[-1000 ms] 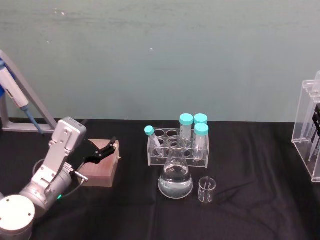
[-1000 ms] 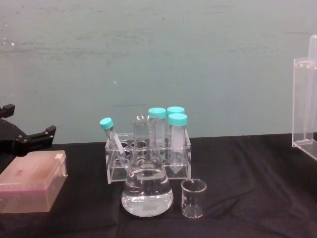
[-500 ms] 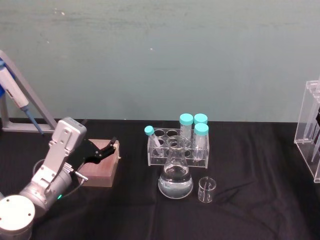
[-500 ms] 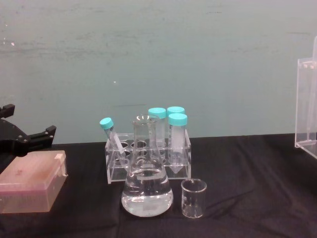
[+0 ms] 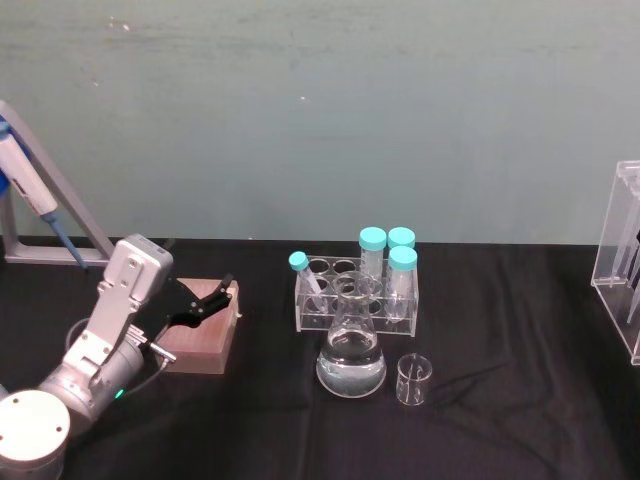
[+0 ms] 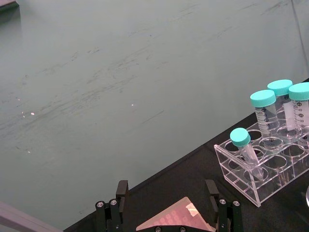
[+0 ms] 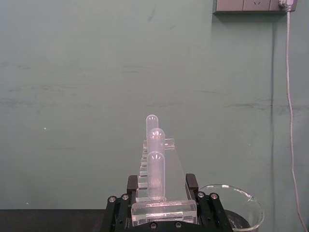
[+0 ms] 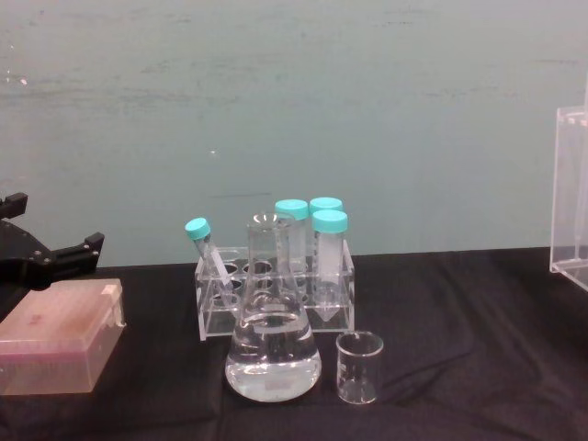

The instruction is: Place the experimental apparatus aside using one hand.

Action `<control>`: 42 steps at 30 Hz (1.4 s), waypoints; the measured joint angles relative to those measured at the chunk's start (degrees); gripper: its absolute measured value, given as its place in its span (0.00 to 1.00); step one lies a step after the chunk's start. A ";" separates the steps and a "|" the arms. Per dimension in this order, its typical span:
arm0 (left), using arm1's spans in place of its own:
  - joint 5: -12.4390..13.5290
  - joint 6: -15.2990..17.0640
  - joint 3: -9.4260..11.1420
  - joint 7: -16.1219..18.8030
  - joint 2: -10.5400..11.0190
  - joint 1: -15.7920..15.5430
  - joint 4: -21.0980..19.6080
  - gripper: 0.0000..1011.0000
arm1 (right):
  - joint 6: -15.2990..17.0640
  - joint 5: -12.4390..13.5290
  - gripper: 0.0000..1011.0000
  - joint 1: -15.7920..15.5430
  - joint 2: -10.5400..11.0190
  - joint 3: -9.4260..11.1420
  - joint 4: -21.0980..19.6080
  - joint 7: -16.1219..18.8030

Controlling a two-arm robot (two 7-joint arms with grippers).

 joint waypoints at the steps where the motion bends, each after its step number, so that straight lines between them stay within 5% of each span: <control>1: 0.00 0.00 0.00 0.00 0.00 0.00 0.00 0.99 | -0.02 0.04 0.60 0.00 0.00 0.01 0.03 0.03; 42: 0.00 0.00 0.00 0.00 0.00 0.00 0.00 0.99 | -0.92 1.61 0.60 -0.53 0.08 -0.19 1.19 0.50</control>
